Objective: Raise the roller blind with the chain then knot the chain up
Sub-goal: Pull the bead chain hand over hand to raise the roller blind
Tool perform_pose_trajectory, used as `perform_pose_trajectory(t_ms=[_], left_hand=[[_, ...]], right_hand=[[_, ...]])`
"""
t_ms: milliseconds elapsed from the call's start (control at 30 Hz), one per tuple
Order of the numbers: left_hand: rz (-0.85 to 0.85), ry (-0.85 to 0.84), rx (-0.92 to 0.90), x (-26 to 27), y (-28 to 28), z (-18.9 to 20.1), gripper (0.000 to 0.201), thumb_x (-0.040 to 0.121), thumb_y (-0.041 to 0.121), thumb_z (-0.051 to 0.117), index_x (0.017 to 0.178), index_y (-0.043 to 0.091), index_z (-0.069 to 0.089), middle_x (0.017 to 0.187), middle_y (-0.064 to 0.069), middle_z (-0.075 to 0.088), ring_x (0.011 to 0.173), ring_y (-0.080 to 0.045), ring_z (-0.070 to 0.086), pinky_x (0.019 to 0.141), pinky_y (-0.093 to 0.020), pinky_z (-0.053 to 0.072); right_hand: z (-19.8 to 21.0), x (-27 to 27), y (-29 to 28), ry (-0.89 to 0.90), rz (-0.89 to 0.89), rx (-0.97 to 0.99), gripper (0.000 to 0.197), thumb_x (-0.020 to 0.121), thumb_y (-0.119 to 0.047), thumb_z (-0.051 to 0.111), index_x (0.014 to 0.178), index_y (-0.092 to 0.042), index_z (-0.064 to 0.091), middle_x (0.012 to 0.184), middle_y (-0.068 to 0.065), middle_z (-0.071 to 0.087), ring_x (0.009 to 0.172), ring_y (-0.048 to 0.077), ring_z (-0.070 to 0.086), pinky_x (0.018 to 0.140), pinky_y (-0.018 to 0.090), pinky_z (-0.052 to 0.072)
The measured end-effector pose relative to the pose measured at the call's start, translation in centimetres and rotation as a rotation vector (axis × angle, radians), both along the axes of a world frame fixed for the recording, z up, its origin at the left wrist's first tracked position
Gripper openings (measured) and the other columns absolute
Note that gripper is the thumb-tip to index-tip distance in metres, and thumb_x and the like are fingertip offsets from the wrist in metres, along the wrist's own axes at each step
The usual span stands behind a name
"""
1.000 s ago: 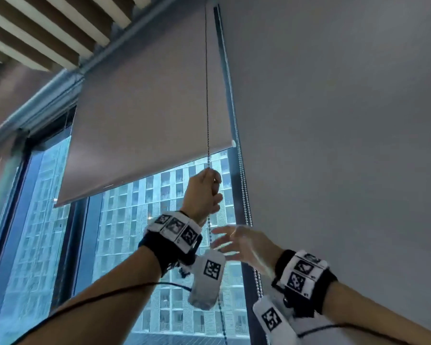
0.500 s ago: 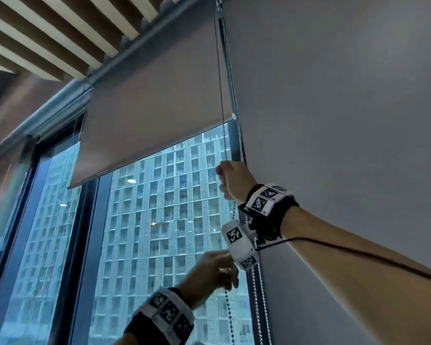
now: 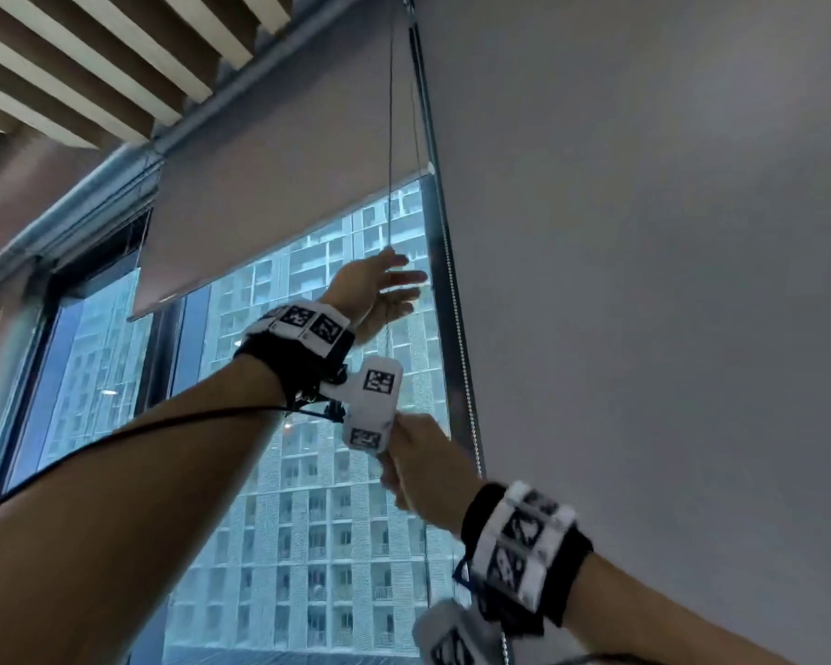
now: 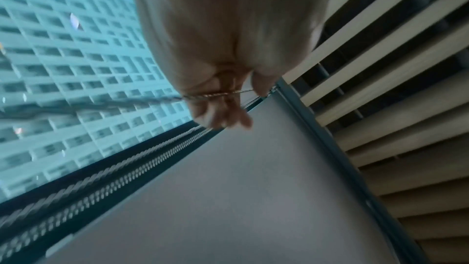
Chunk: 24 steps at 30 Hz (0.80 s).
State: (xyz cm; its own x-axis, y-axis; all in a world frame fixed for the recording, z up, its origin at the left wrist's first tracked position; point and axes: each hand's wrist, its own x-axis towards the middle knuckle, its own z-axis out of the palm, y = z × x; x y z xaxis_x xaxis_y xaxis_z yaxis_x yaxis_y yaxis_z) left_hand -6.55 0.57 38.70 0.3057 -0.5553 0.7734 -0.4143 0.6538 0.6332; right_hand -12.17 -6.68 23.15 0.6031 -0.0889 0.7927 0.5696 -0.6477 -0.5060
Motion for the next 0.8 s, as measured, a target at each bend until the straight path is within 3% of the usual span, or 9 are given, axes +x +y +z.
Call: perform_pose_trajectory(t_ms=[67,100,233,300,367,500,600,700,800], left_hand=[[0.057,-0.027,-0.048,-0.1,-0.6,-0.4,0.03,0.101,0.017,0.033,0.119,0.003,0.052,0.055,0.003,0.047,0.042,-0.008,0.038,0.035,-0.018,0.033],[0.087,-0.058,-0.085,0.1,-0.9,-0.7,0.028,0.101,0.014,0.03,0.113,0.004,0.054,0.046,0.008,0.036,0.036,-0.006,0.028,0.034,-0.015,0.025],[0.11,-0.163,-0.179,-0.5,-0.7,-1.2,0.028,0.101,0.013,0.026,0.09,0.011,0.052,0.042,0.011,0.03,0.033,-0.004,0.02,0.035,-0.011,0.018],[0.114,-0.184,-0.177,-0.9,-0.7,-1.7,0.027,0.1,0.013,0.028,0.088,0.012,0.052,0.047,0.003,0.035,0.035,-0.006,0.025,0.035,-0.011,0.02],[0.124,-0.201,-0.152,-1.2,-1.1,-3.3,0.024,0.1,0.015,0.031,0.088,0.012,0.052,0.054,-0.005,0.04,0.039,-0.01,0.032,0.036,-0.012,0.023],[0.121,-0.263,-0.004,-1.3,-2.2,-9.5,0.026,0.097,0.008,0.032,0.076,0.014,0.046,0.051,0.005,0.036,0.042,-0.008,0.027,0.045,-0.019,0.019],[0.046,-0.233,0.109,0.3,-2.6,-13.1,0.021,0.093,0.007,0.037,0.074,0.013,0.046,0.051,0.006,0.037,0.043,-0.008,0.027,0.044,-0.02,0.019],[0.049,-0.236,0.147,2.4,-2.1,-12.4,0.021,0.087,0.017,0.048,0.078,0.013,0.067,0.066,-0.003,0.062,0.057,-0.017,0.051,0.055,-0.027,0.041],[0.034,-0.129,0.129,2.7,-0.8,-8.5,0.028,0.087,0.03,0.045,0.091,0.012,0.066,0.083,-0.01,0.067,0.075,-0.025,0.062,0.071,-0.035,0.048]], right_hand=[[-2.4,0.4,-0.8,0.097,0.103,0.036,0.035,0.103,-0.021,0.031,0.075,-0.012,0.051,0.05,-0.006,0.036,0.038,0.008,0.029,0.037,0.022,0.026],[-2.5,0.4,-1.6,0.139,0.135,0.059,0.032,0.102,-0.018,0.031,0.083,-0.008,0.055,0.051,-0.006,0.04,0.039,0.009,0.033,0.039,0.022,0.031],[3.8,-1.1,-4.6,0.132,0.252,0.228,0.041,0.09,-0.023,0.038,0.115,0.003,0.057,0.084,0.014,0.063,0.072,0.021,0.061,0.071,0.032,0.047],[8.3,-2.0,-4.6,0.003,0.271,0.312,0.051,0.088,-0.03,0.036,0.121,0.004,0.056,0.097,0.019,0.063,0.083,0.027,0.062,0.076,0.035,0.047],[12.3,-2.9,-3.5,-0.106,0.283,0.348,0.042,0.094,-0.032,0.034,0.116,-0.003,0.055,0.092,0.016,0.062,0.076,0.024,0.06,0.067,0.03,0.047],[16.9,-3.5,-1.0,-0.139,0.267,0.434,0.031,0.099,-0.03,0.039,0.104,-0.004,0.055,0.075,0.01,0.062,0.06,0.019,0.062,0.053,0.026,0.05],[16.2,-2.1,-1.2,-0.21,0.044,0.389,0.025,0.101,-0.023,0.036,0.094,-0.011,0.057,0.059,0.0,0.041,0.029,0.006,0.04,0.034,0.015,0.031],[14.7,-1.3,-1.5,-0.274,0.042,0.324,0.034,0.102,-0.018,0.03,0.074,-0.014,0.049,0.052,-0.003,0.032,0.025,0.003,0.024,0.03,0.012,0.019],[14.2,-1.8,-0.3,-0.281,0.145,0.325,0.034,0.101,-0.017,0.031,0.071,-0.015,0.047,0.044,-0.008,0.033,0.027,0.003,0.023,0.031,0.012,0.018]])
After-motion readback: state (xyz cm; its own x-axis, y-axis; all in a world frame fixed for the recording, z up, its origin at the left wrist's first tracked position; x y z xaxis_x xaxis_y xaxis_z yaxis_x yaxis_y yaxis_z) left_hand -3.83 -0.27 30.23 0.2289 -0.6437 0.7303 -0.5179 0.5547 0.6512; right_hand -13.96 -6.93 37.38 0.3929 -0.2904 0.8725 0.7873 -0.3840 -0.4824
